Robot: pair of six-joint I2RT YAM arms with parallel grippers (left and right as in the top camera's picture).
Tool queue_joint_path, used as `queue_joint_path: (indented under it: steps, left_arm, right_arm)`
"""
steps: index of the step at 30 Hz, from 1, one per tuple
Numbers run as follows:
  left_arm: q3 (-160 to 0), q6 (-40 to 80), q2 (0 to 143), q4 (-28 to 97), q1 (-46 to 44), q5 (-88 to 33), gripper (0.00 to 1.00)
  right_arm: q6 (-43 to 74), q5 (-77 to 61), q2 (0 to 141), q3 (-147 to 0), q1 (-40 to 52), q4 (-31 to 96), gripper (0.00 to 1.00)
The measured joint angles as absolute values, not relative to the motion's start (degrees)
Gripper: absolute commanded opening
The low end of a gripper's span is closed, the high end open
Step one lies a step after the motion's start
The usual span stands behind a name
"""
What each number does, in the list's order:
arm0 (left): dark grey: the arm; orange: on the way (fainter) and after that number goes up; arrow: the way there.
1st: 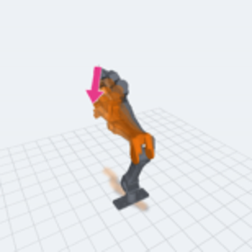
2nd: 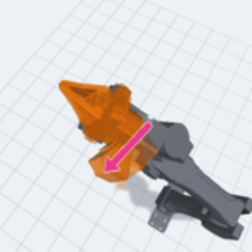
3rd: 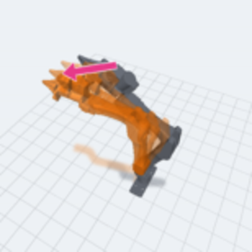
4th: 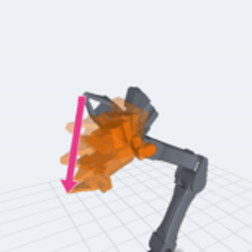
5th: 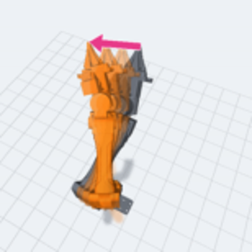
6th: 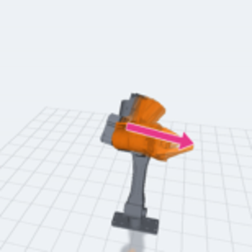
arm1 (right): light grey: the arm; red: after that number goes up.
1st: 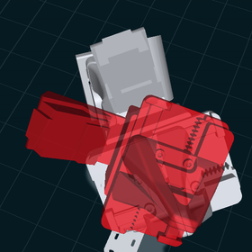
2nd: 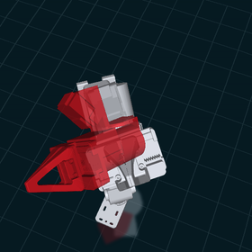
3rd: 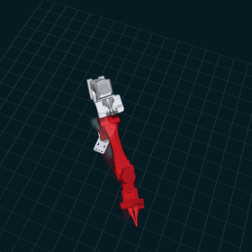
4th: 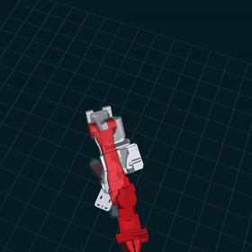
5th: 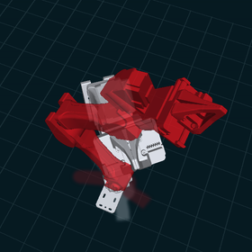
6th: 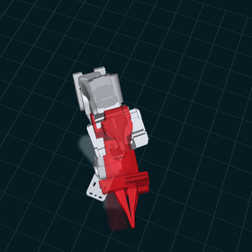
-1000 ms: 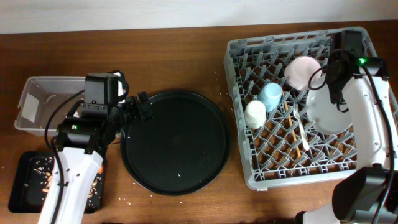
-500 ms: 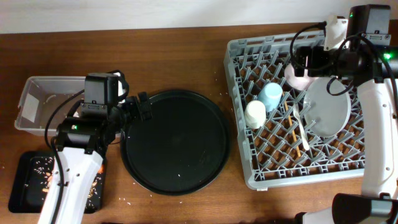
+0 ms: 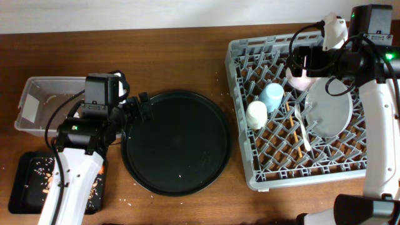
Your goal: Sort waste into correct bins and load items into the dishwasher rack
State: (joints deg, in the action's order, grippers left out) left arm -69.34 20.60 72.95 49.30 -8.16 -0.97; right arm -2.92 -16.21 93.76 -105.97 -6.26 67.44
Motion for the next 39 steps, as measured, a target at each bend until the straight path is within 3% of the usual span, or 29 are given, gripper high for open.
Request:
queue_joint_path:
  steps: [6,10,13,17,21,26,28,32,35,39]
  left_arm:
    - [-69.34,20.6,72.95,49.28,-8.16,-0.97,0.99]
    - [-69.34,20.6,72.95,49.25,-8.16,-0.97,0.99]
    - [-69.34,20.58,72.95,49.25,-8.16,-0.97,0.99]
    - [-69.56,20.6,72.84,49.25,-8.16,-0.95,0.99]
    - [-69.67,20.6,72.84,49.3,-8.16,-0.97,0.99]
    - [-69.65,20.6,72.86,49.32,-8.16,-0.97,0.99]
    - [-69.65,20.6,72.86,49.3,-8.16,-0.97,0.99]
    - [-69.65,20.6,72.86,49.3,-8.16,-0.97,1.0]
    - [-69.65,20.6,72.86,49.25,-8.16,-0.97,0.99]
    - [-69.65,20.6,72.86,49.3,-8.16,-0.97,0.99]
  right_arm:
    - [-2.92,-16.21,85.95,-105.97,-6.26,67.46,0.99]
    - [-2.92,-16.23,66.48,-106.41,-5.28,67.42,0.99]
    - [-2.98,-16.16,50.57,-104.95,0.64,67.37,0.99]
    - [-3.01,-16.16,23.0,-78.54,2.31,64.79,0.99]
    - [-2.92,-16.01,4.08,-47.64,2.31,45.32,0.99]
    - [-2.96,-15.75,0.71,-15.49,2.31,-1.15,0.99]
    - [-1.37,-13.15,0.71,-8.21,2.31,-9.08,0.99]
    - [0.27,-7.27,0.69,-1.23,2.31,-7.16,0.99]
    - [0.27,-4.93,0.67,-0.58,2.31,3.84,0.99]
    - [0.19,-2.07,0.78,-0.58,2.31,4.1,0.99]
